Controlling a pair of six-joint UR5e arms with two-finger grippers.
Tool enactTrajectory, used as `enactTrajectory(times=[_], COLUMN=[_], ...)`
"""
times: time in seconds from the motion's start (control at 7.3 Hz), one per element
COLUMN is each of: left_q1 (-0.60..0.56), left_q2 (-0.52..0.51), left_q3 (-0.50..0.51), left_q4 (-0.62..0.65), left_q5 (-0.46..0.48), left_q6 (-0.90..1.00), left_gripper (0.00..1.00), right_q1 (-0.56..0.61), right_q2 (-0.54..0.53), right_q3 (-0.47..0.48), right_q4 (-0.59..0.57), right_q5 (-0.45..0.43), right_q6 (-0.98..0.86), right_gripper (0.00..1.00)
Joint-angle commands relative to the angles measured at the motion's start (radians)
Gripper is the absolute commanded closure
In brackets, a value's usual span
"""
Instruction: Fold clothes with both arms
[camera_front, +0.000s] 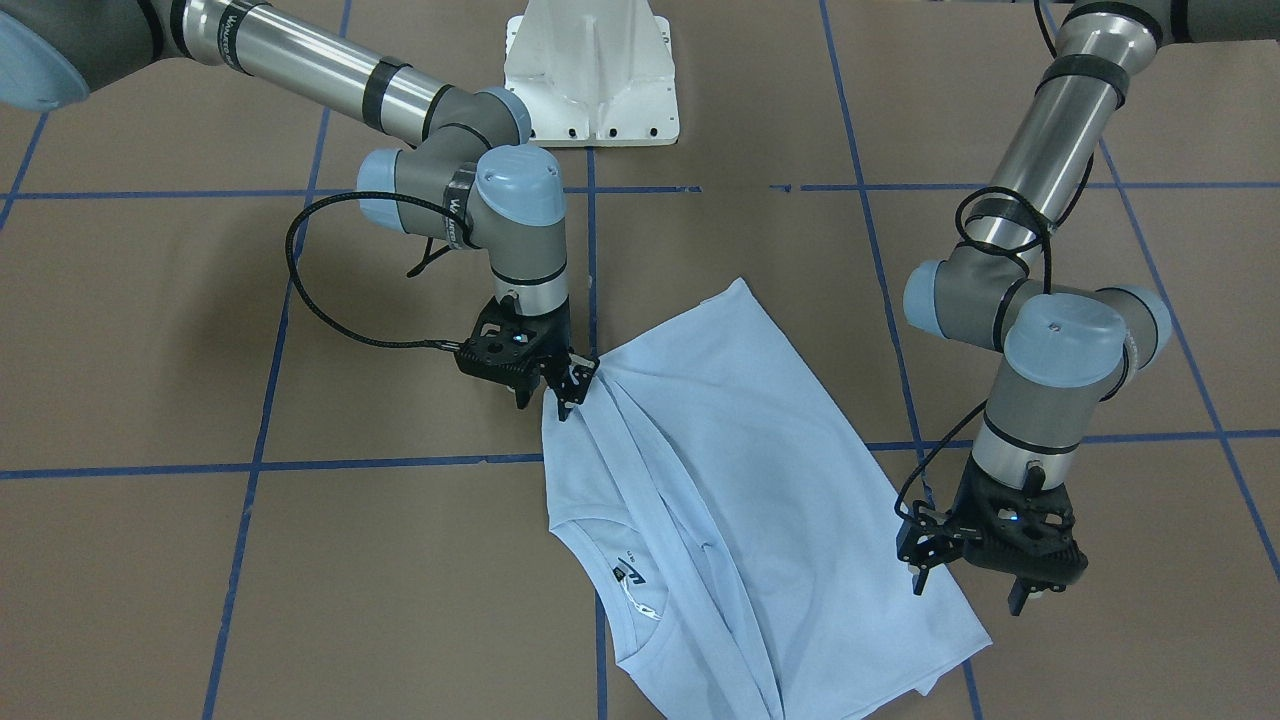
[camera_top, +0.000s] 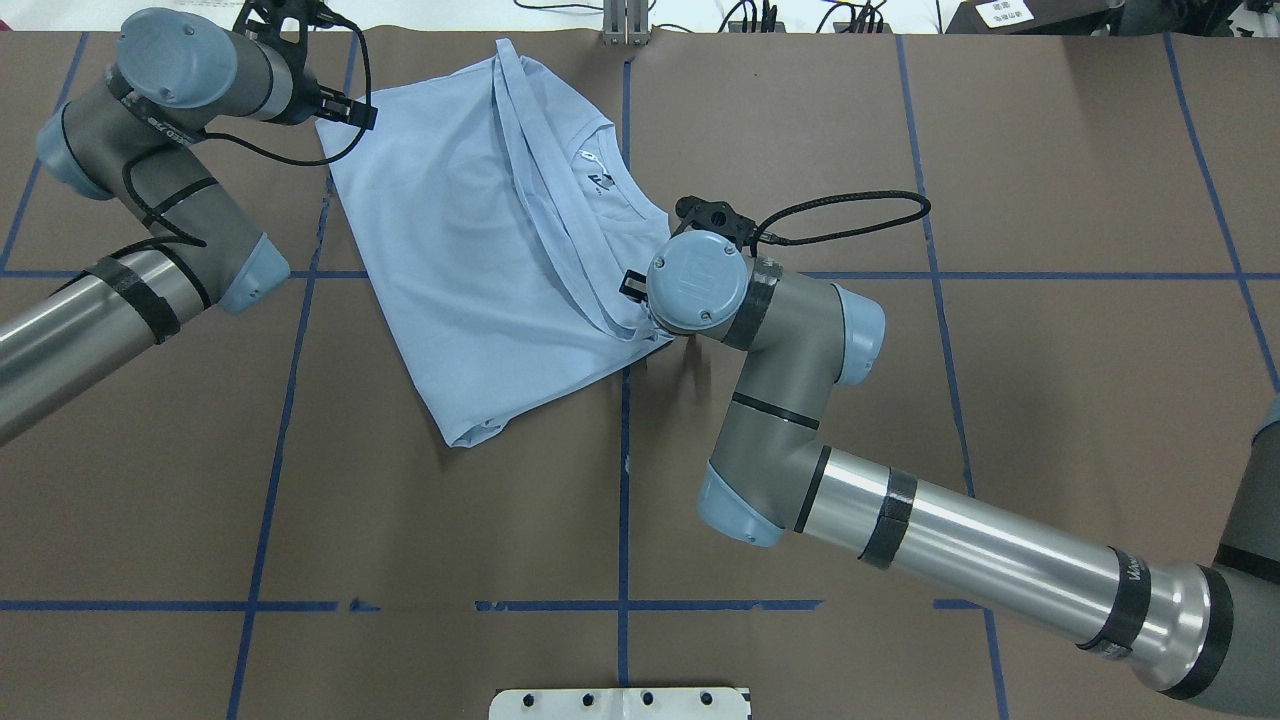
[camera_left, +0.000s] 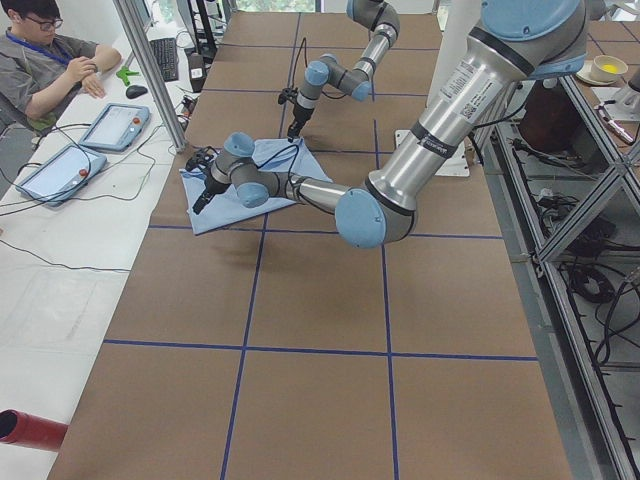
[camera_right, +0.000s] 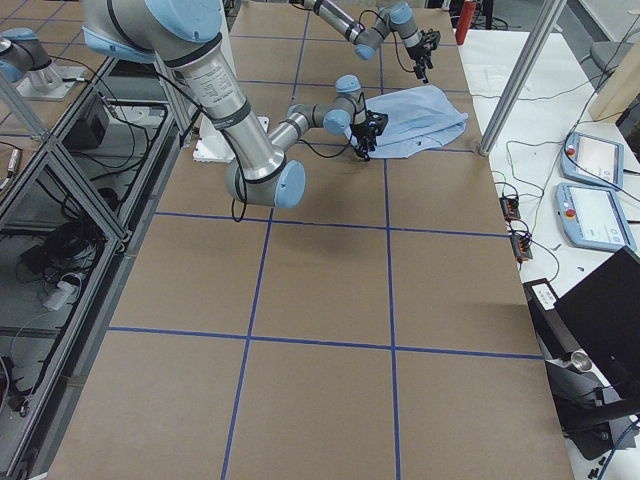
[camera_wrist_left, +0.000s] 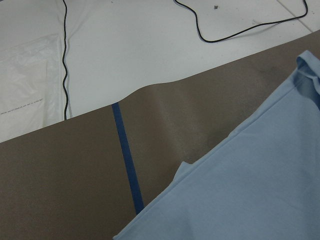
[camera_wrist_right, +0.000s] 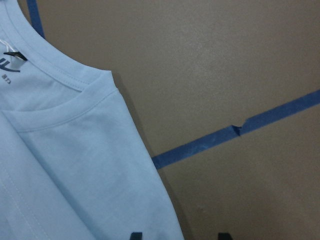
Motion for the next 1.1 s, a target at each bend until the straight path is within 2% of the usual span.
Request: enactTrajectory(times=[0.0,0.14,0.27,0.55,0.68,0.82,0.96], left_q1=[0.000,0.000,0.000,0.000,0.000,0.000,0.000], left_q2=[0.003,0.004,0.004,0.003,0.003,0.004,0.004], left_q3=[0.000,0.000,0.000,0.000,0.000,-0.001,-0.001], left_q4=[-0.001,-0.002,-0.002,-0.002,-0.011,-0.016,-0.016], left_q5=[0.000,0.000,0.000,-0.002,0.000,0.000,-0.002], left_q6=[0.002,0.000,0.000,0.000,0.000,0.000,0.000], left_gripper=[0.00,0.00,0.00,0.00,0.00,0.00,0.00], right_q1=[-0.006,-0.006,-0.006,-0.004,-0.003,-0.003,-0.036], right_q2=[0.003,0.008,0.009,0.008,-0.003,-0.053,-0.160], right_q3=[0.000,-0.002,0.000,0.002,0.036,0.136,0.313], right_q4=[0.000,0.000,0.000,0.000,-0.036,-0.099,-0.154], right_q5=[0.000,0.000,0.000,0.000,0.001,0.000,-0.009], right_q6=[0.000,0.000,0.000,-0.001,-0.003,-0.003,0.000], right_gripper=[0.62,0.89,1.00,1.00,1.00,1.00,1.00])
